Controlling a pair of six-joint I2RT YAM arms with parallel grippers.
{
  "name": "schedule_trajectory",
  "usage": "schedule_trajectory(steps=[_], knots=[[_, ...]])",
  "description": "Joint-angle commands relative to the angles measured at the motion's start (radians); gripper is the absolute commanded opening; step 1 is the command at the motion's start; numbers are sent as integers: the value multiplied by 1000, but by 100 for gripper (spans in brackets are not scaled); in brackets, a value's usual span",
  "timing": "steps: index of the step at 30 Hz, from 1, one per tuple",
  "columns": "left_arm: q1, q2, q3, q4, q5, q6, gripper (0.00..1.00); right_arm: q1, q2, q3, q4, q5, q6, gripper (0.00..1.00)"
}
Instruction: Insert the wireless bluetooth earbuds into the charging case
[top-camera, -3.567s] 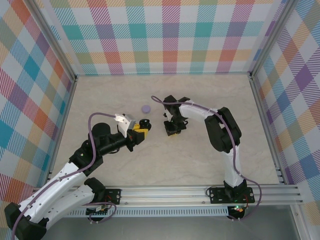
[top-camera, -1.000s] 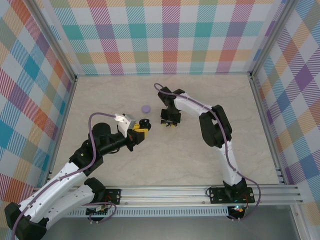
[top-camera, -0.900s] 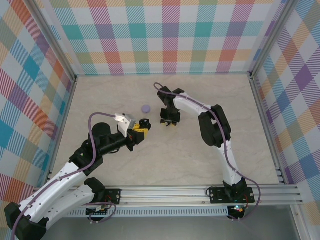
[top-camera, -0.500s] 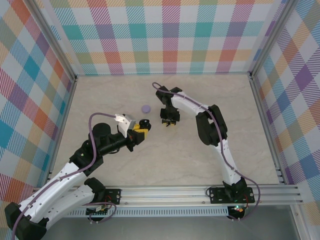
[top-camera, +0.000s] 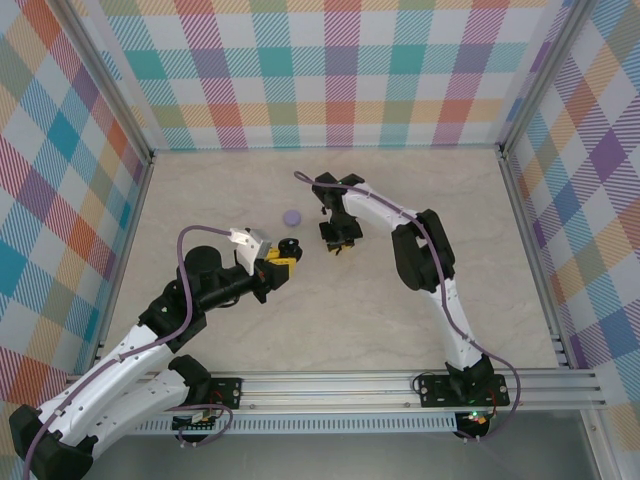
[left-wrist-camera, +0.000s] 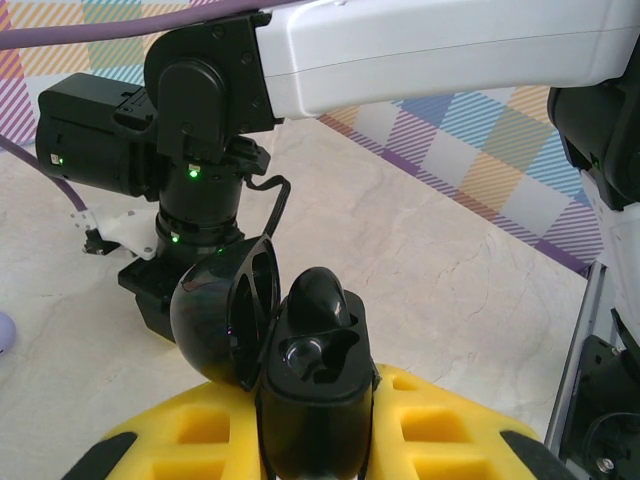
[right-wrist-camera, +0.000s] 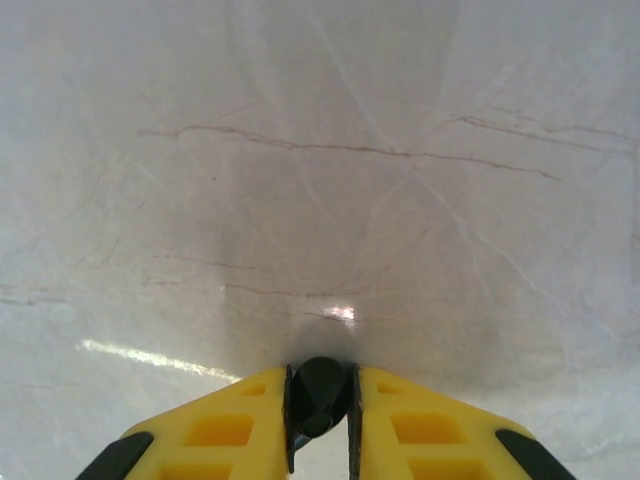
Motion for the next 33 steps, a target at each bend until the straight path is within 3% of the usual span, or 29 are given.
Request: schedule_trajectory(steps=[1,8,11,14,23,33], knots=[[-9,-16,-7,24,-5,-13,0,5,-44,-68,5,-31,-153,21],[-9,-12,-9,33,-5,-16,0,1,-56,-73,-3,-4,-124,26],[-9,-11,-4,30,-3,-15,0,-4,-63,-67,13,-45,-42,43],[-9,-12,-2,23,-4,-12,0,-11,-68,-67,33,-78,54,49],[-8,-12,-1,27,-3,-10,0,-13,-78,-104,76,-85,338,36],[-9,-12,-5,30,-4,-8,0,2,-58,-95,33,-57,366,35]])
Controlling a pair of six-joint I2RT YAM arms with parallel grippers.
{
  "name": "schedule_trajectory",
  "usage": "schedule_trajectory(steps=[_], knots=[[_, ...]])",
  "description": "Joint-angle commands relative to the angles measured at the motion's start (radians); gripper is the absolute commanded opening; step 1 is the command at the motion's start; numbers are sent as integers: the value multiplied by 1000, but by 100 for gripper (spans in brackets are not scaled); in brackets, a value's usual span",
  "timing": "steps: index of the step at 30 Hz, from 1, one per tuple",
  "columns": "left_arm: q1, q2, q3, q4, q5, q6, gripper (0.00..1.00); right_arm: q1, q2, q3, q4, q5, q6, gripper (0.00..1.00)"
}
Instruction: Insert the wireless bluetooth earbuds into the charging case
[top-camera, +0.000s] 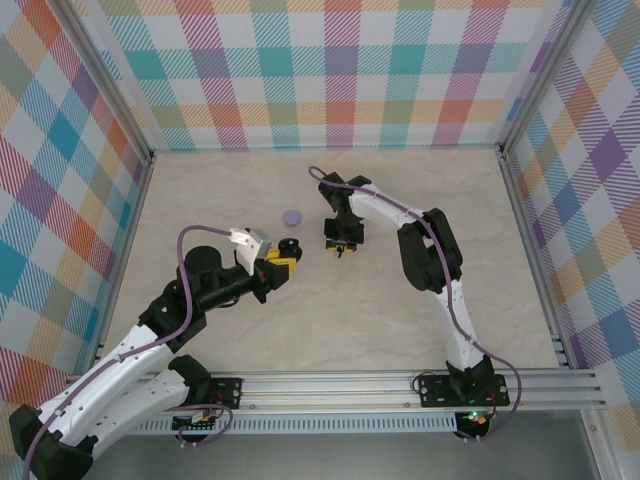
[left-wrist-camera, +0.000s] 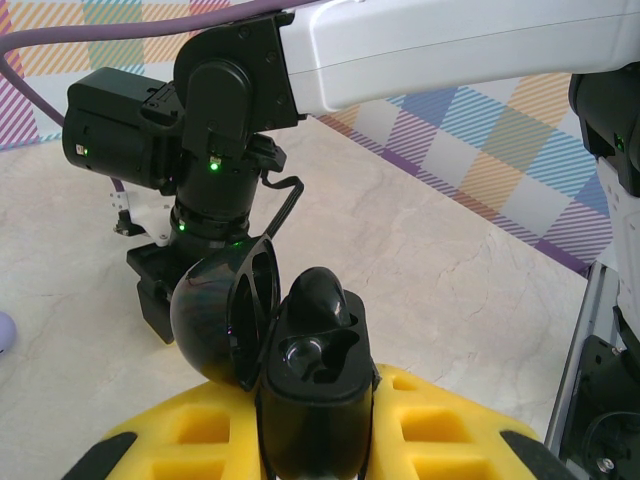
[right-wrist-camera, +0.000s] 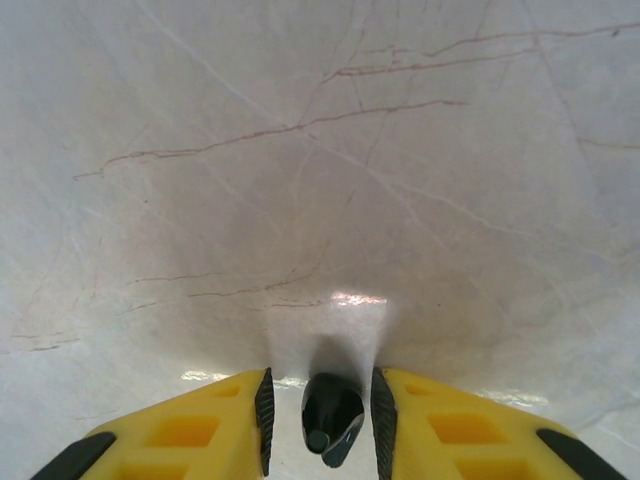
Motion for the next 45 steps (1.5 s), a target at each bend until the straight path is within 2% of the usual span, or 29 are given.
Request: schedule_trajectory(steps=[1,6,9,24,38,45], knots=[[-9,-11,-6,31,-3,-8,0,17,-10,-5,-48,14,33,35],[-9,-12,-9,33,-4,-10,0,24,-14,2,-72,48,37,34],[-8,-12,-10,35,-3,-12,0,29,-5,19,-87,59,37,29],[-8,-31,-19,28,-9,-15,0,32,58,96,-109,125,42,30],[-9,-34,-27,32,-14,-15,0,32,65,89,-111,88,36,30],[-9,-35,-29,30,-14,-16,0,33,71,81,-101,76,38,25]])
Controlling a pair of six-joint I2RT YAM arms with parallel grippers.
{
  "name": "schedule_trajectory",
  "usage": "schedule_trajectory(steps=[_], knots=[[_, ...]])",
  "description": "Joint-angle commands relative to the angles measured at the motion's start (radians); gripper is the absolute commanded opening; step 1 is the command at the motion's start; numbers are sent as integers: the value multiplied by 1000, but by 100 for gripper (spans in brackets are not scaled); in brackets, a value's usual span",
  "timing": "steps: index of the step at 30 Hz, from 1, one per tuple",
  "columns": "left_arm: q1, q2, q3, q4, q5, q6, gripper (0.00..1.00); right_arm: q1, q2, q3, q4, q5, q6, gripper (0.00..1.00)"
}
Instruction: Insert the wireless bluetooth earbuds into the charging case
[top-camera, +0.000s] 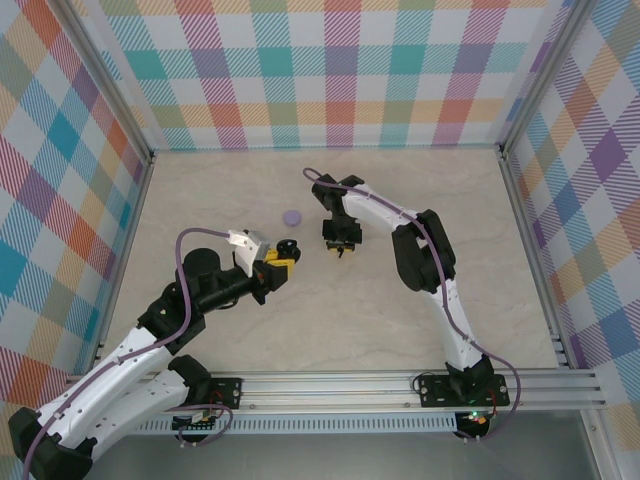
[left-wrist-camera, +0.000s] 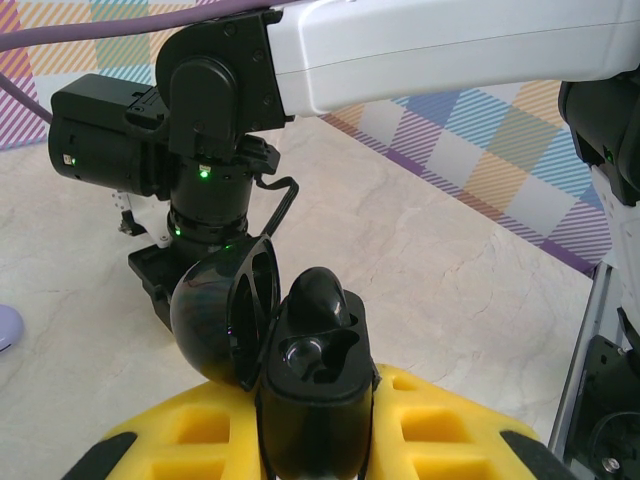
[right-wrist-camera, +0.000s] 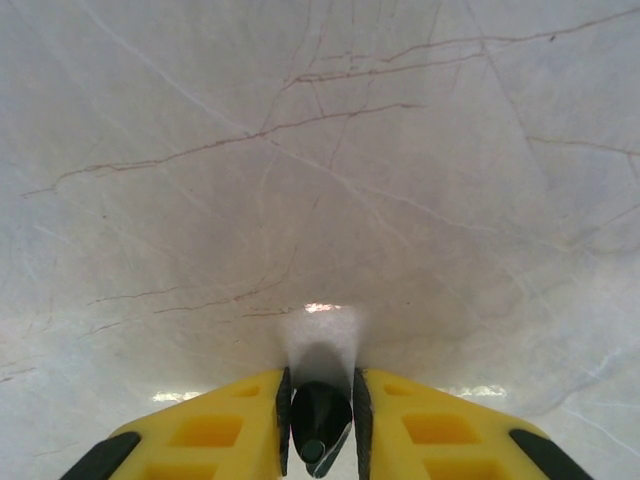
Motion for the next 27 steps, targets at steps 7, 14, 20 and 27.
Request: schedule_trajectory(steps=[7,14,20,27], knots=[[-9,-14,-12,28,-8,-17,0,8,11,-9,-1,-18,-16,20],[-9,-5,-5,21,-13,-17,0,5,-15,-34,13,-4,-90,24],[-9,2,-2,23,-14,-16,0,6,-11,-31,-35,-4,-86,35],[-9,7,-1,24,-13,-17,0,6,-6,-24,-34,-38,-52,33]])
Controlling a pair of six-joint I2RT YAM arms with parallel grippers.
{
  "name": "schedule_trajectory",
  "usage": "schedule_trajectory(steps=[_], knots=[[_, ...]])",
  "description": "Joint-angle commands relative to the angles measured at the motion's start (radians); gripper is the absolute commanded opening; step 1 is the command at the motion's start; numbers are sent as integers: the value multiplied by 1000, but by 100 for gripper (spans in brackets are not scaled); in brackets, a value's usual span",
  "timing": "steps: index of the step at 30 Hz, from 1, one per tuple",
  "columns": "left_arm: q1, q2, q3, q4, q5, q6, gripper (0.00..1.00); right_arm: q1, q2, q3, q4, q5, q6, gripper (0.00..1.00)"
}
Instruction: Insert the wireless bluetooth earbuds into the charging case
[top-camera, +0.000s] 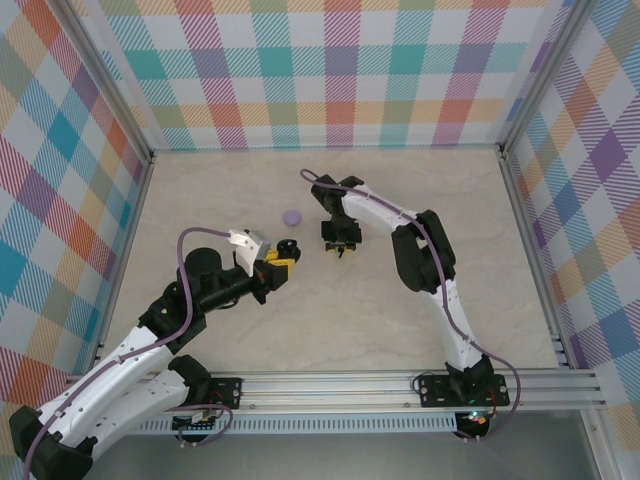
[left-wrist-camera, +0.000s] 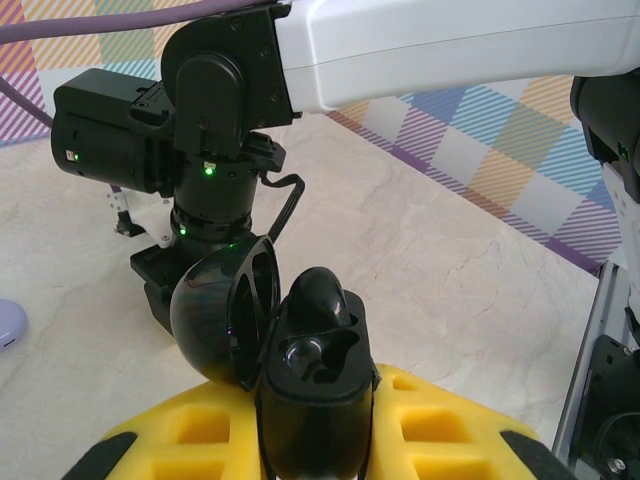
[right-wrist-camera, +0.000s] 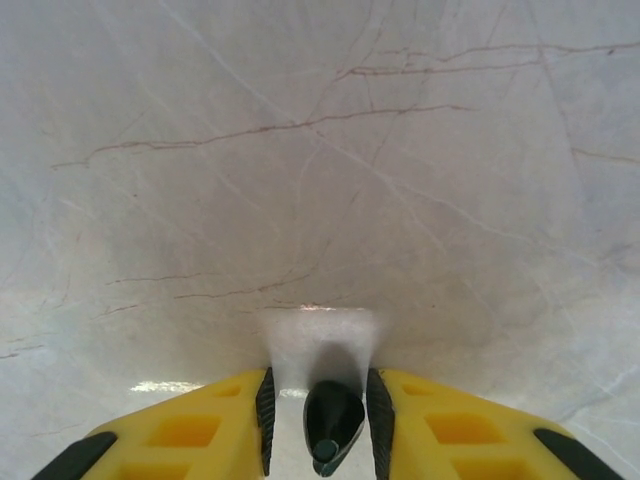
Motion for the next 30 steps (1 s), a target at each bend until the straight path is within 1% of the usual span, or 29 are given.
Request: schedule_trajectory(steps=[1,7,12,16,20,23,26,30], knots=[[-9,-1,-1,25,-5,-19,0,6,-4,-14,-46,-25,30,32],[-9,-3,-3,20,-8,-19,0,7,7,-9,-57,-22,53,30],[-9,-1,-3,21,-9,-21,0,6,24,-4,-63,-21,44,26],[-9,0,-6,20,-10,-23,0,6,24,-7,-61,-14,30,20],[-9,14,-6,11,-14,-31,0,6,-9,-36,-24,-2,-5,18],[-9,55,9,-12,-42,-86,0,5,-44,-73,20,1,-48,18],[-8,124,31,-28,-29,-110,0,3,-74,-111,61,-7,-81,18],[2,169,32,-13,-36,-131,0,-4,-102,-163,106,-38,-103,18]])
